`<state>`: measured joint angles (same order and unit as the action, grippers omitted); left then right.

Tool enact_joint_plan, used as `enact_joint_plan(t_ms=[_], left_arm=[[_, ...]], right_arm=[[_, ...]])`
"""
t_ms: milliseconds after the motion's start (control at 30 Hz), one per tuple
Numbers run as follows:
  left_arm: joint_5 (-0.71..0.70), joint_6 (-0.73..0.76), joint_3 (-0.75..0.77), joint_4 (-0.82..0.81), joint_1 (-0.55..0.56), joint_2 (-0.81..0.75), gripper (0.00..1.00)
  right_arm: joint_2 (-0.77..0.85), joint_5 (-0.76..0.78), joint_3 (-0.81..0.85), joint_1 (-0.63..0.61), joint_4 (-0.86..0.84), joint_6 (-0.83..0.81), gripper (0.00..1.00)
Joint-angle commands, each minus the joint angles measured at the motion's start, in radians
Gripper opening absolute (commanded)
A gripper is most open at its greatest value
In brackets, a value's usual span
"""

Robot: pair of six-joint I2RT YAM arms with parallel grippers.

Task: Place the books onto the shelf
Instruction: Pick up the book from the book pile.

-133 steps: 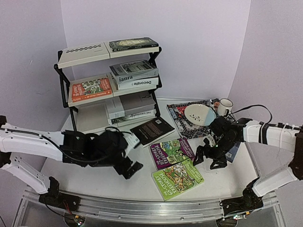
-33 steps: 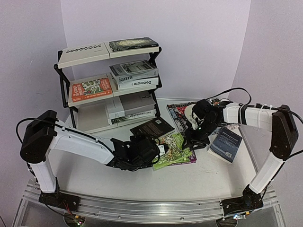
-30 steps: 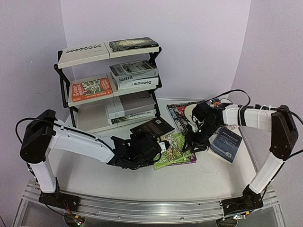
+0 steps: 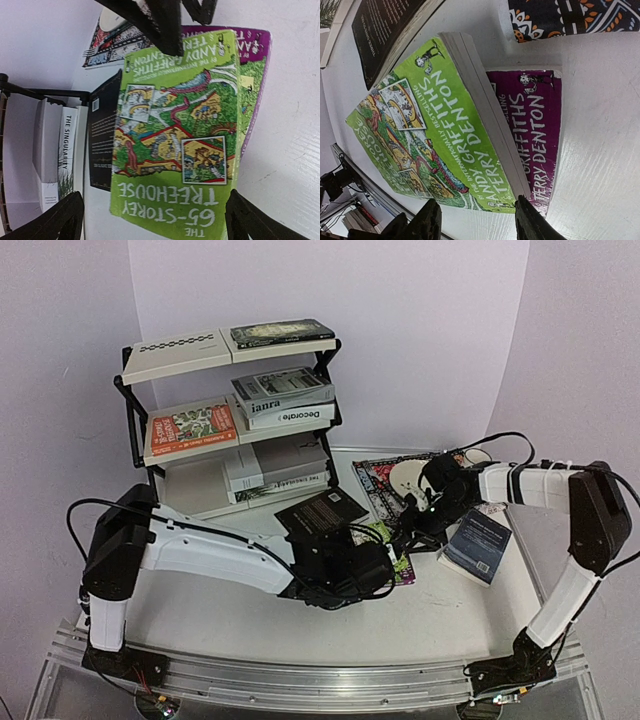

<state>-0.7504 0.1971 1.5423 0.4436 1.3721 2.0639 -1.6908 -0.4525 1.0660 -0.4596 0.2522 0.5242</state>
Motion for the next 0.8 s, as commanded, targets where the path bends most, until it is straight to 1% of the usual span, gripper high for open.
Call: enact_joint_plan(t_ms=[0, 133, 300, 467, 767], left_arm=[[0.021, -0.052, 0.07, 0.018, 0.001, 0.054, 1.0], [0.006, -0.055, 0.103, 0.029, 0.001, 0.108, 1.0], [-0.025, -0.082, 0.189, 0.128, 0.015, 0.186, 1.0], [-0.052, -0.087, 0.18, 0.148, 0.014, 0.221, 1.0], [-0.166, -0.084, 0.167, 0.179, 0.015, 0.255, 1.0]], right_arm=[[-0.042, -0.024, -0.011, 0.008, 0.011, -0.009, 0.5], [-0.078, -0.044, -0.021, 0.007, -0.005, -0.015, 0.49], [-0.097, -0.104, -0.049, 0.008, -0.037, -0.006, 0.48], [-0.079, -0.168, -0.074, 0.007, -0.062, 0.014, 0.44], [-0.05, -0.269, -0.089, 0.008, -0.084, 0.053, 0.35]])
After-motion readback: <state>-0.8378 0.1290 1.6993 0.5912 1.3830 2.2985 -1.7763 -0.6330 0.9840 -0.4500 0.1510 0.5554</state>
